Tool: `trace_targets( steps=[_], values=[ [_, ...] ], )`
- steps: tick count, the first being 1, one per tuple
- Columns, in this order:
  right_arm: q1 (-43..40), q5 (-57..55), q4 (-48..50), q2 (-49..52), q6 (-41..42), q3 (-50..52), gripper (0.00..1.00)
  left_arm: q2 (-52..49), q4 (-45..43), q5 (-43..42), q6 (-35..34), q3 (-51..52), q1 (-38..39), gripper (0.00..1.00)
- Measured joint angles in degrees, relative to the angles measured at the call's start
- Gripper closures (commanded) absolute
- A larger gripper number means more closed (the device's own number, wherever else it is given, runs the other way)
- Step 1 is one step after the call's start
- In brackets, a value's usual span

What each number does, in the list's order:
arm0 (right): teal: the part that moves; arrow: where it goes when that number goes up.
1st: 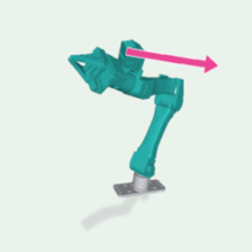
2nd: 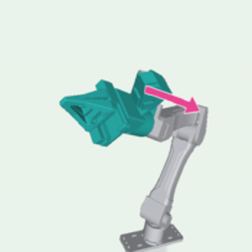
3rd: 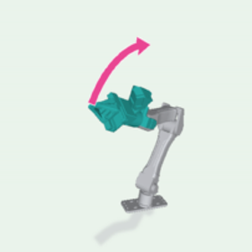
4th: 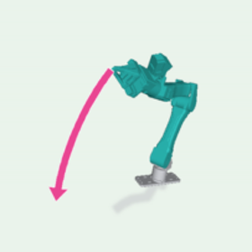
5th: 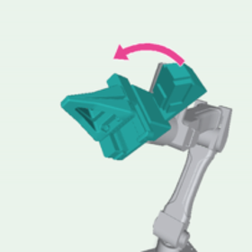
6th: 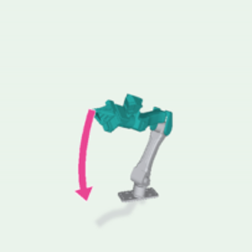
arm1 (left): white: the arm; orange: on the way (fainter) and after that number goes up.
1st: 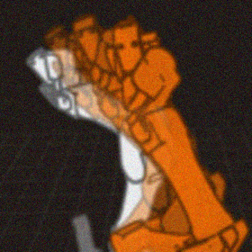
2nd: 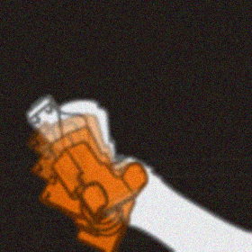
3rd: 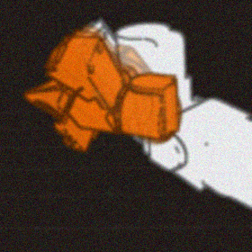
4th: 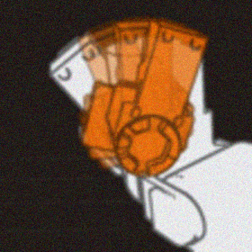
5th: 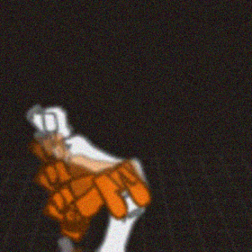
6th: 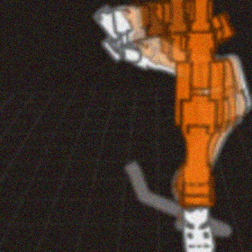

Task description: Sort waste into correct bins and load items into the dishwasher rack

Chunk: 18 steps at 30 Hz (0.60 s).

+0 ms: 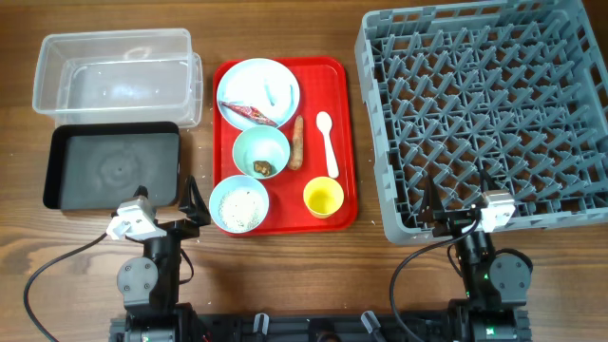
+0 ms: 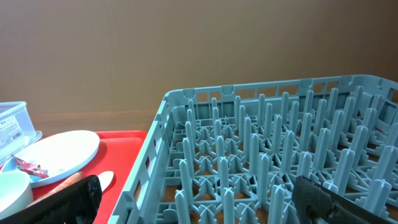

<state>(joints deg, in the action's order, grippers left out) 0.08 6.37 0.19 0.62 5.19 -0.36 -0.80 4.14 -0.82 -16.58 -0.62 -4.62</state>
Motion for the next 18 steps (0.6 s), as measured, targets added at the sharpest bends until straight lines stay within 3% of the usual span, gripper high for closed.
trace_targets(
  steps=[18],
  values=[
    [0.0,0.0,0.0,0.0,0.0,0.0,0.00,0.0,0.0,0.0,0.0,0.0,0.0,0.00]
  ],
)
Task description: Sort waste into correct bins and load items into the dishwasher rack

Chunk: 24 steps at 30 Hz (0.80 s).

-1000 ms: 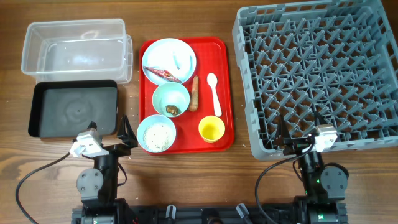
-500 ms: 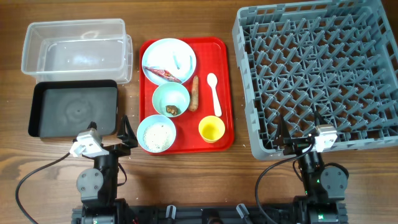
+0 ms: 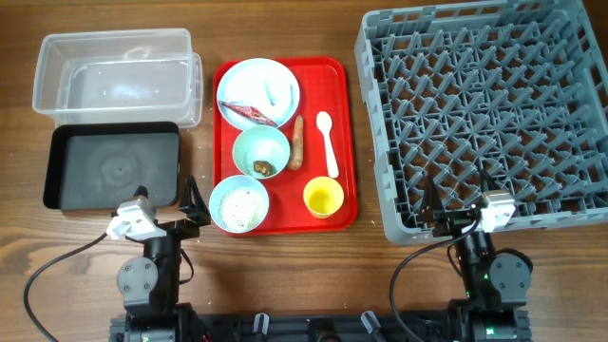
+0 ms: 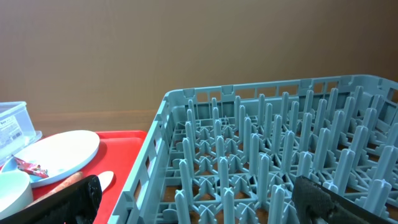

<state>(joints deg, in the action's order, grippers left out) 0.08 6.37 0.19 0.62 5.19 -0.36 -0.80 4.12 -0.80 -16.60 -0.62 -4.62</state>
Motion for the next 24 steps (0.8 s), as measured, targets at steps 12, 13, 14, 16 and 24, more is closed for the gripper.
trace_targets(
  steps=[12,13,14,16,24],
  values=[
    [0.0,-0.1,0.1,0.0,0.0,0.0,0.00,0.0,0.0,0.0,0.0,0.0,0.0,0.00],
    [0.0,-0.5,0.2,0.0,0.0,0.0,0.00,0.0,0.0,0.0,0.0,0.0,0.0,0.00],
    [0.0,-0.7,0.2,0.0,0.0,0.0,0.00,0.0,0.0,0.0,0.0,0.0,0.0,0.00],
    [0.0,-1.1,0.3,0.0,0.0,0.0,0.00,0.0,0.0,0.0,0.0,0.0,0.0,0.00],
    [0.0,-1.1,12.5,0.1,1.7,0.0,0.00,0.0,-5.9,-2.3,0.0,0.2,0.0,0.00]
  ],
)
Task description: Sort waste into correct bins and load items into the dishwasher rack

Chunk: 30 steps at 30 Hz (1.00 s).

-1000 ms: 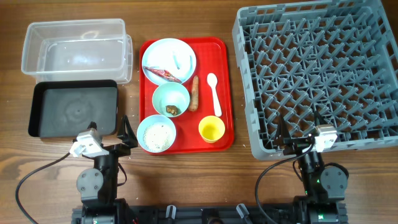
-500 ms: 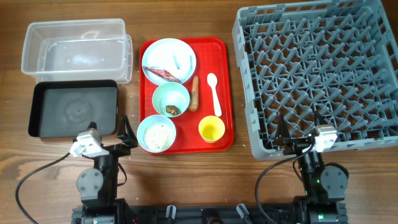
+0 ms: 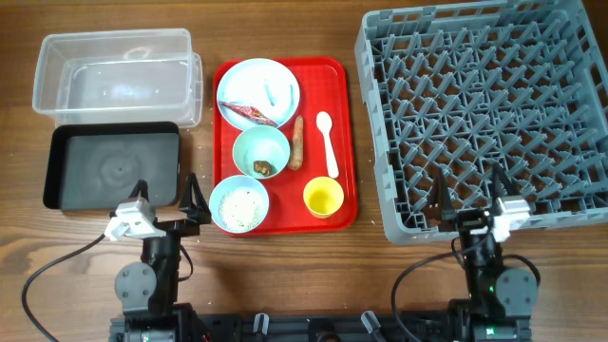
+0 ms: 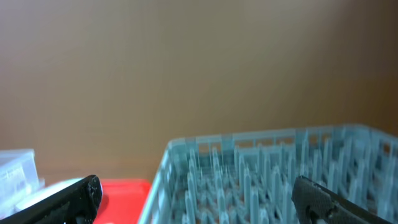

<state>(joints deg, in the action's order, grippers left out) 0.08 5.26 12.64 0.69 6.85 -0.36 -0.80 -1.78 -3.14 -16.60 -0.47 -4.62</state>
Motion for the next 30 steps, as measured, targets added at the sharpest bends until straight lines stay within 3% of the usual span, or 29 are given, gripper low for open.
trace_targets(
  steps=[9,14,22,30],
  values=[
    [0.0,0.0,5.1,0.0,0.0,-2.6,0.00,-0.6,-1.7,-1.1,0.0,-5.4,0.0,0.00],
    [0.0,0.4,6.1,5.0,-1.1,-9.3,0.00,-8.5,-1.7,-2.2,0.0,-14.2,0.0,0.00],
    [0.0,5.4,-1.9,23.8,-6.8,-24.3,0.00,-39.4,8.5,-8.4,0.3,-40.8,0.0,0.00],
    [0.0,8.9,-23.3,41.8,-7.8,-42.2,0.00,-77.9,40.4,-8.2,4.1,-85.0,6.5,0.00]
  ],
)
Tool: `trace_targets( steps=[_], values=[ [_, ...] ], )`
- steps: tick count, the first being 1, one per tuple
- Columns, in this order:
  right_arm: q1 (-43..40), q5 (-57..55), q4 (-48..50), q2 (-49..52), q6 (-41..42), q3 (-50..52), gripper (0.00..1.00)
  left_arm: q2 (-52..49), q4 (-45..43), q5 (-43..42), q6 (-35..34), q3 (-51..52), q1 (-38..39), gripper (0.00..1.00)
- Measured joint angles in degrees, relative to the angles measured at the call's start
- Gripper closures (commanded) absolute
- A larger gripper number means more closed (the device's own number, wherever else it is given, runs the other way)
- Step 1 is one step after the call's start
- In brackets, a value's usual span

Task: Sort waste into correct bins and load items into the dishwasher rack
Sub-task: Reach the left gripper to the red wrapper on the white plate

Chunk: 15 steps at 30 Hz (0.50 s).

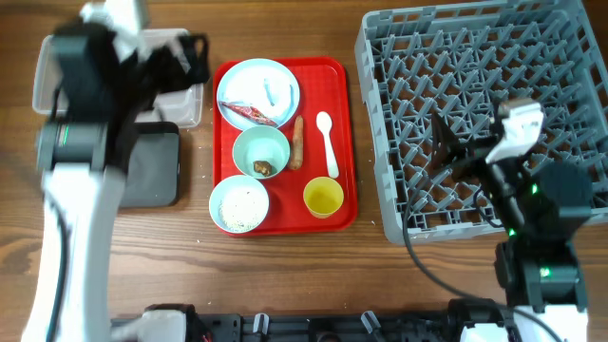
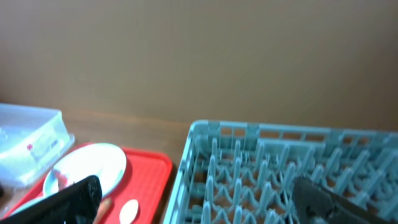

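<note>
On the red tray [image 1: 342, 123] are a white plate [image 1: 249, 81] with a wrapper [image 1: 249, 115], a teal bowl [image 1: 261, 152] holding a food scrap, a brown sausage-like piece [image 1: 297, 141], a white spoon [image 1: 326, 141], a yellow cup [image 1: 323, 198] and a white bowl of grains [image 1: 237, 205]. The grey dishwasher rack [image 1: 475, 66] stands to the right. My left gripper [image 1: 185, 62], blurred, hangs high over the clear bin, its fingers apart and empty. Raised over the rack's near left part, my right gripper [image 1: 446, 142] is open and empty; its wrist view shows its fingers [image 2: 68, 199] wide apart, with the rack [image 2: 292, 168] and plate [image 2: 87, 168] beyond.
A clear plastic bin [image 1: 85, 81] stands at the far left, with a black tray [image 1: 157, 180] in front of it; the left arm covers much of both. Bare wooden table lies in front of the red tray and the rack.
Both arms have risen from the table's front edge. The left gripper is now up over the clear bin, the right one above the rack's near left. Nothing on the tray has moved.
Both grippers rested open and low at the front edge at the two oldest moments. A second ago the right wrist view had tilted upward and the arms had shifted slightly. Now both arms are raised over the bins and the rack, both empty.
</note>
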<state>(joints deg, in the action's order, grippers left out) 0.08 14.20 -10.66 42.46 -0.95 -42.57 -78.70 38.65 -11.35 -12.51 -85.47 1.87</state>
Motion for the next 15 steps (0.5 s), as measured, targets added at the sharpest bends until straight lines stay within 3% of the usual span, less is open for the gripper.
trace_targets(
  steps=[4,11,15],
  values=[
    [0.0,0.4,-4.5,3.9,0.0,-2.9,0.00,-16.9,7.6,3.3,0.2,-12.4,5.0,0.00],
    [0.0,5.3,-7.2,8.7,0.0,-2.9,0.00,-37.6,5.7,1.8,-0.6,-13.5,10.6,0.00],
    [0.0,7.7,-8.2,10.5,0.7,-2.9,0.00,-41.6,6.7,2.7,-9.5,-13.6,10.7,0.00]
  ],
)
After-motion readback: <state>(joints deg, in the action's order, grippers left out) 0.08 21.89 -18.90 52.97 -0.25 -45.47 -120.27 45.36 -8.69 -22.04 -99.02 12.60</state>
